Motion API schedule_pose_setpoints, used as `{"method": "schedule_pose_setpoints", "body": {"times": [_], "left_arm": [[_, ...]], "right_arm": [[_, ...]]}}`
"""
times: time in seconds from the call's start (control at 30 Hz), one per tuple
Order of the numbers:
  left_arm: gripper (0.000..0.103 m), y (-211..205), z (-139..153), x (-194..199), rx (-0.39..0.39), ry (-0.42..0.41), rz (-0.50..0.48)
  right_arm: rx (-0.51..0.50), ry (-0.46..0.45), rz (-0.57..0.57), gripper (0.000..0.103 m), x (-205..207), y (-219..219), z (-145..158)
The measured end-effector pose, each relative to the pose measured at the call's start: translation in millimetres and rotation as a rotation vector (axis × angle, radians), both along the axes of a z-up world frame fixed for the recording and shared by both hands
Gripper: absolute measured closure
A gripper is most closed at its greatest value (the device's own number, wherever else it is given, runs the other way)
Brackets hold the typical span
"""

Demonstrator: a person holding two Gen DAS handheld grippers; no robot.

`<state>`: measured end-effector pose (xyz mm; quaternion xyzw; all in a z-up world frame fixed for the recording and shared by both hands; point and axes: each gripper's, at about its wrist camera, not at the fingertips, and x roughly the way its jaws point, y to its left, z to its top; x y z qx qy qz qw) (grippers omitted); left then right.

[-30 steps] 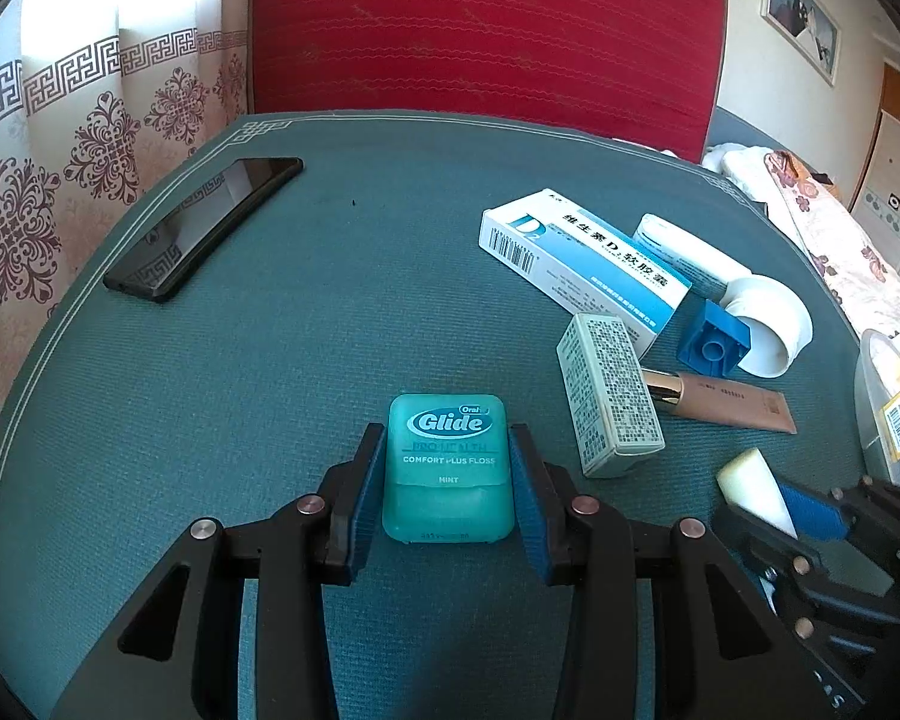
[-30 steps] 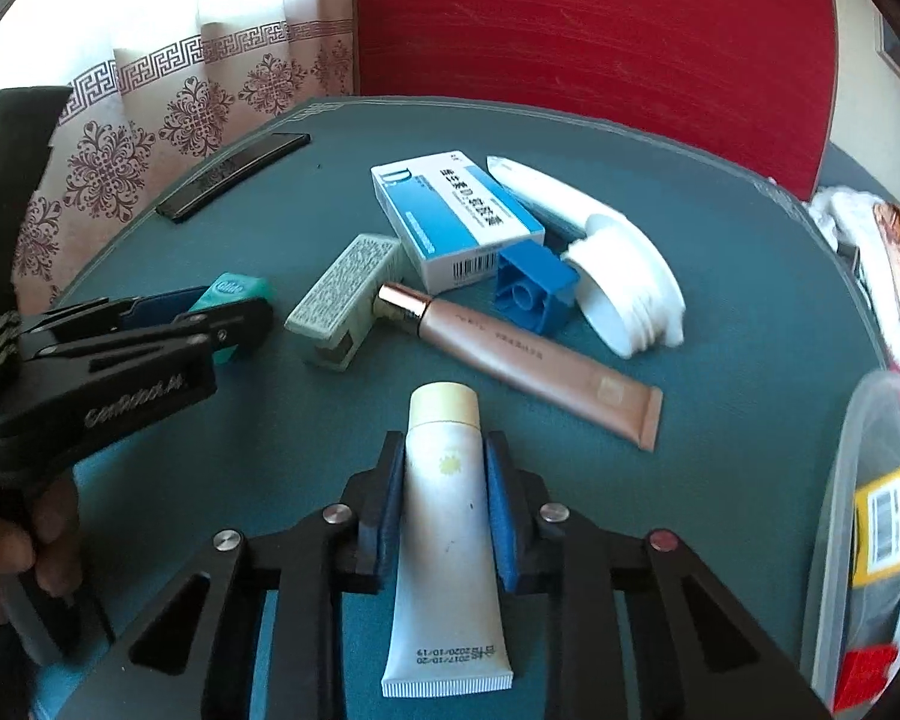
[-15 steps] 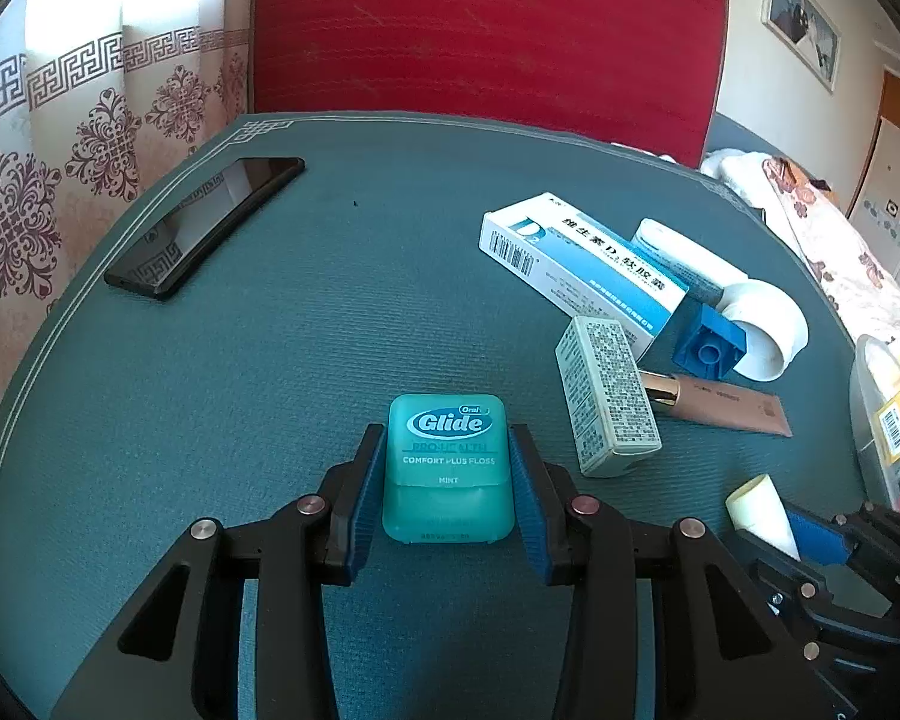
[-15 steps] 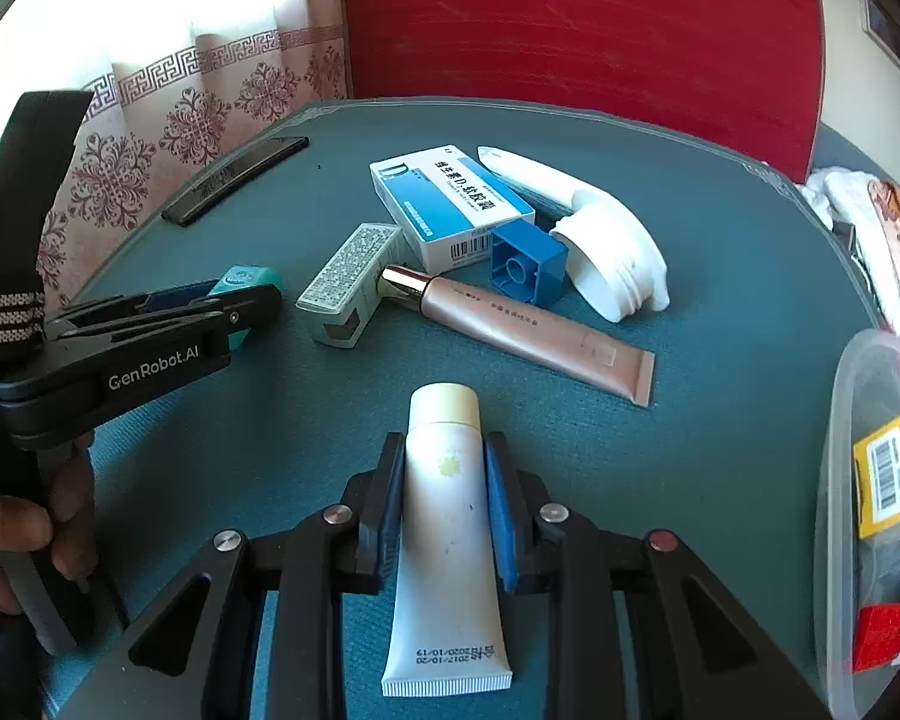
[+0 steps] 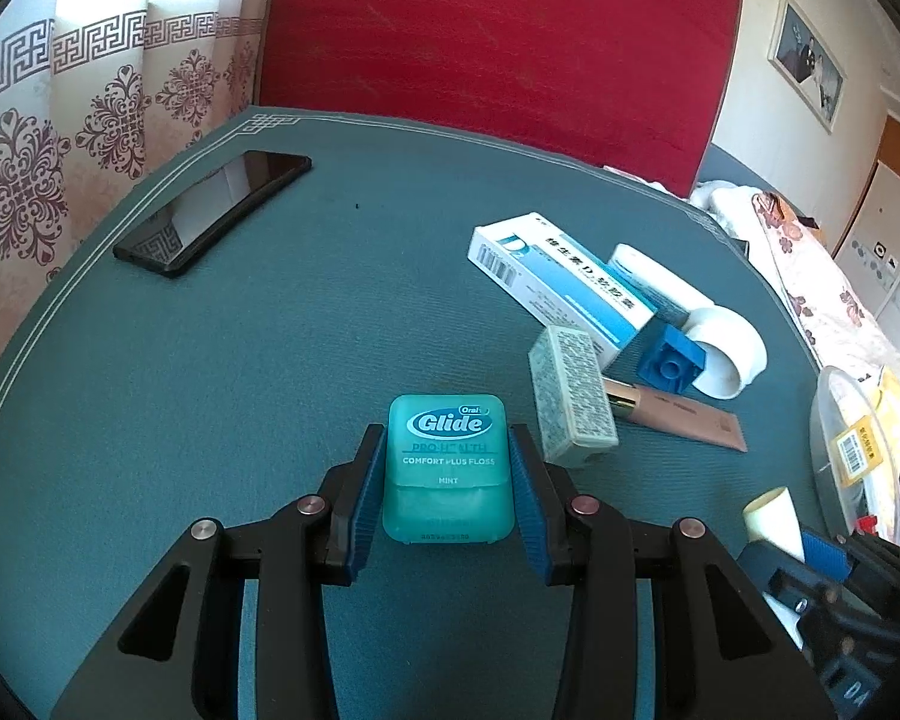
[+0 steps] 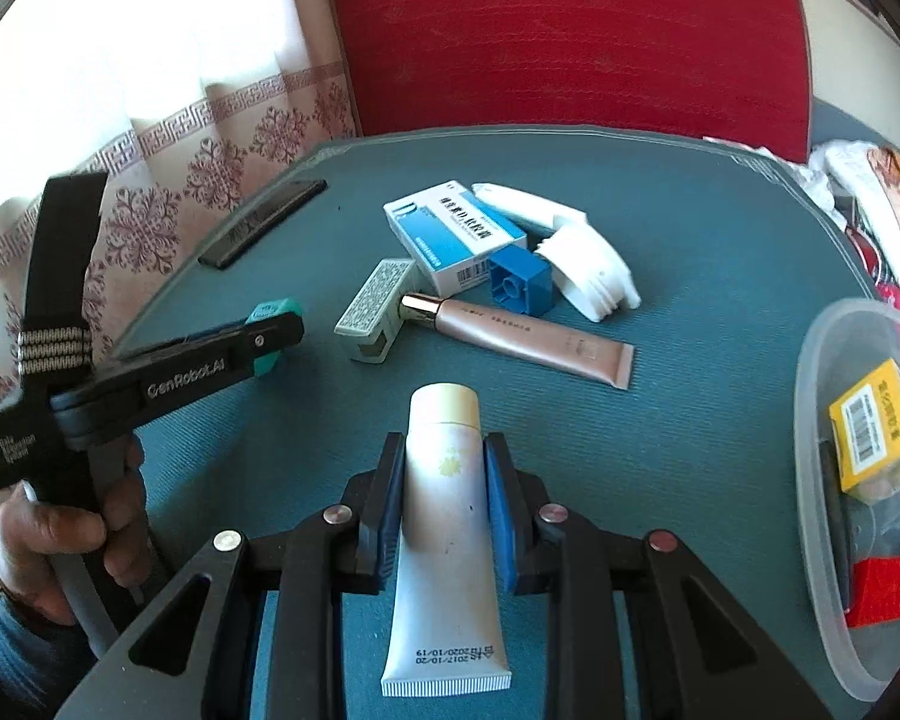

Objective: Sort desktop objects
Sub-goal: 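Carry the floss box and white tube over the clear bowl with both grippers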

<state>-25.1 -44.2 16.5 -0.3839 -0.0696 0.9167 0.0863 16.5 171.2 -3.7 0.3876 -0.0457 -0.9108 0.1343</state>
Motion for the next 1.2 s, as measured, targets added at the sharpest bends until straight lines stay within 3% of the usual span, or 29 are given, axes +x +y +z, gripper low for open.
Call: {"method": "schedule_pose_setpoints", "body": {"times": [0.4,0.8,1.2], "left_arm": [[0.06,49.5,19.2,24.0,-0.045,0.02,-0.106],[0.06,117.8,38.9,38.2,-0.088,0.057,-0.248],[0.06,185.9,43.8,51.6,-0.114,0.061,-0.402]], "right_arm": [[-0.053,0.05,-0.092,0.075,18.3,43.6,14.9],[-0.07,0.126,-0.233,0.075,42.7,113.8,34.5],[-0.058,0.13,-0.364,0.075,57.0,175.3,28.7]]}}
